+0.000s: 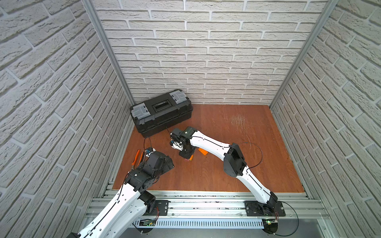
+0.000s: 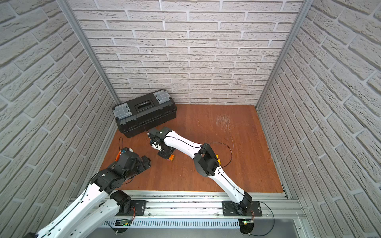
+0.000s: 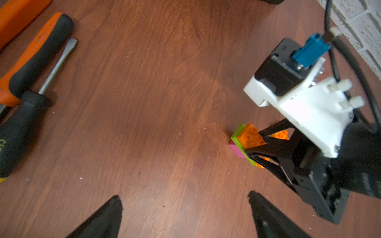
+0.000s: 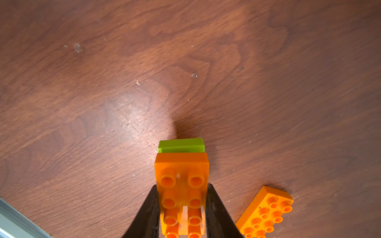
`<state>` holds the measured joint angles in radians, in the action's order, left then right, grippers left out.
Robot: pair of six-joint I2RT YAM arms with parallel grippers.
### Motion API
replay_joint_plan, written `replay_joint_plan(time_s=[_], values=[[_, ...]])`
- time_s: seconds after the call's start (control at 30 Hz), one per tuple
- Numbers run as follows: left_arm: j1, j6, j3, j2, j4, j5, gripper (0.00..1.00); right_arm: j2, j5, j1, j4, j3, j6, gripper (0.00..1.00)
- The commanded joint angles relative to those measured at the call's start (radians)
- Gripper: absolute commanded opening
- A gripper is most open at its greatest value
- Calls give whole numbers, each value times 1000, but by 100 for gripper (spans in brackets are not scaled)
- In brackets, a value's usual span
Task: Assemble a carrot with lego
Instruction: Assemble the lego brick with the lego brick.
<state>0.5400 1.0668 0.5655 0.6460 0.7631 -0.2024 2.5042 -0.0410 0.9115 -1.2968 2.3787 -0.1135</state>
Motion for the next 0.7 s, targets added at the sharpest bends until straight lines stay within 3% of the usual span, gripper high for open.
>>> replay_joint_plan(time_s=[0.0, 0.37, 0.67], values=[[6, -5, -14, -6, 3, -17, 98, 20, 9, -5, -32, -1, -14, 39], [7, -4, -12, -6, 7, -18, 98, 1, 43, -15, -18, -1, 6, 49], [7, -6, -10, -10, 11, -18, 98, -53, 143, -42, -4, -12, 52, 67]])
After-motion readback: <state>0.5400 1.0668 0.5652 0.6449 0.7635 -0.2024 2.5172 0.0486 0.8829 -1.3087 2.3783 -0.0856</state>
